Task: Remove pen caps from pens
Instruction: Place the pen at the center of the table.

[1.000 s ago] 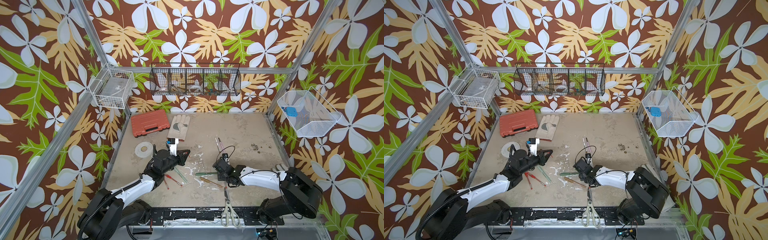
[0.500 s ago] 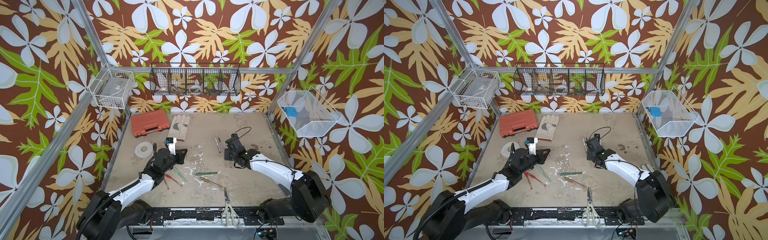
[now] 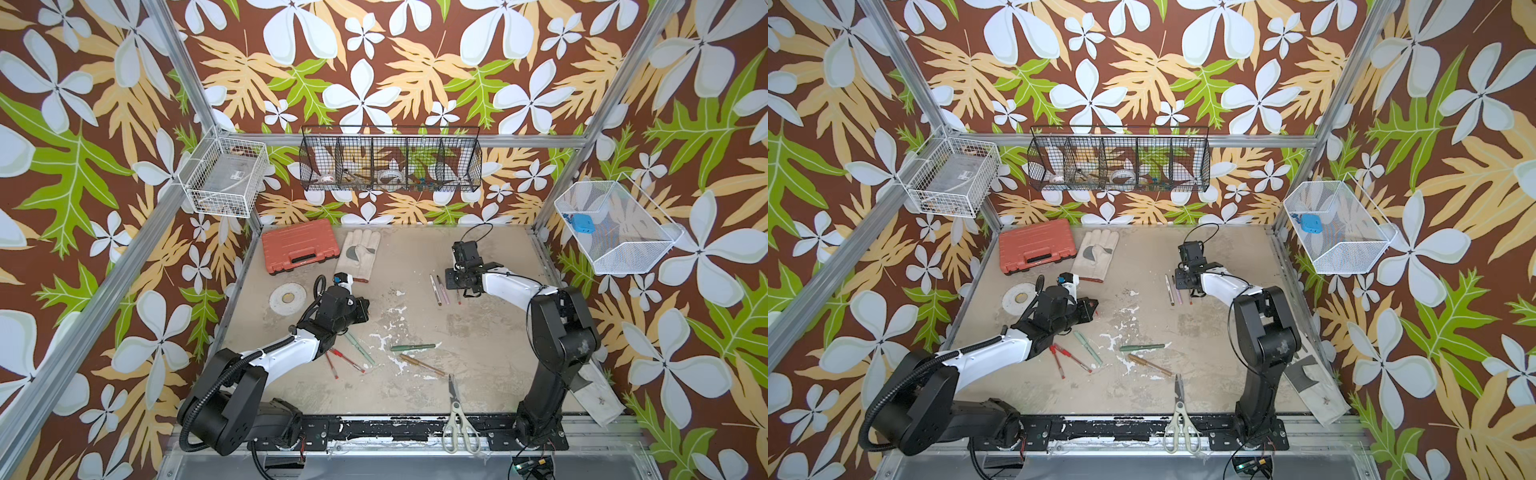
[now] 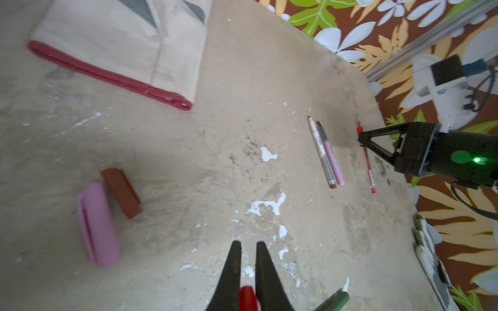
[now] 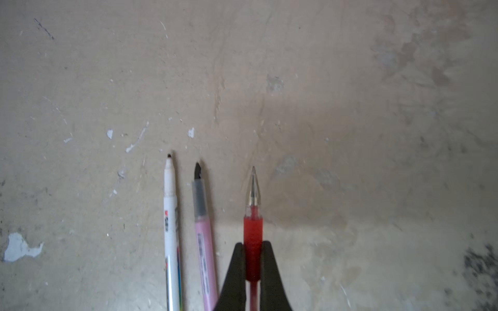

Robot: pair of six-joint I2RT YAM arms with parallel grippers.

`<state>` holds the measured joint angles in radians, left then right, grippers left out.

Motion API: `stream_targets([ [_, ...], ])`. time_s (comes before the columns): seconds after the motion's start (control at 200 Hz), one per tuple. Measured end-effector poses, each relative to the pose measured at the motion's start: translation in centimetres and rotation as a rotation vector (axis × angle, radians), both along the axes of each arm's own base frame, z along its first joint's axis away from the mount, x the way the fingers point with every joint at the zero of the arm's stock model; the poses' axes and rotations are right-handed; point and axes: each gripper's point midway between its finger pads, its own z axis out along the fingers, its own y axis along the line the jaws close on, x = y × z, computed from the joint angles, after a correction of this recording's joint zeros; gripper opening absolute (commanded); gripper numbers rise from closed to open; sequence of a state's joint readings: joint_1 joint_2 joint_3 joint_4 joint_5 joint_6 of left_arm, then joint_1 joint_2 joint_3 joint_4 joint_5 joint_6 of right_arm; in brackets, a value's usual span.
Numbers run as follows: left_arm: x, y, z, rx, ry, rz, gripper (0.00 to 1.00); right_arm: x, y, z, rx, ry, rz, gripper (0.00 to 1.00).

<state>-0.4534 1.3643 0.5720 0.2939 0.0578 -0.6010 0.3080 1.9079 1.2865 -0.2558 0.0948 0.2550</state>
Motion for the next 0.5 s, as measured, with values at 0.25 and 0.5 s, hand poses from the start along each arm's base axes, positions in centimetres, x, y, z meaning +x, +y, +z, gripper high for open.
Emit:
stream_targets([
  [0.25,1.6,-0.1,-2.3,0.061,0.065,0.013,0.0,1.7,1.1,-0.7,0.01,0.004,0.036,0.03],
  [0.5,3.6,0.5,-4.8,0.162,0.127,0.064,0.0,1.5,1.3,-1.6,0.011,0.027,0.052,0.03],
])
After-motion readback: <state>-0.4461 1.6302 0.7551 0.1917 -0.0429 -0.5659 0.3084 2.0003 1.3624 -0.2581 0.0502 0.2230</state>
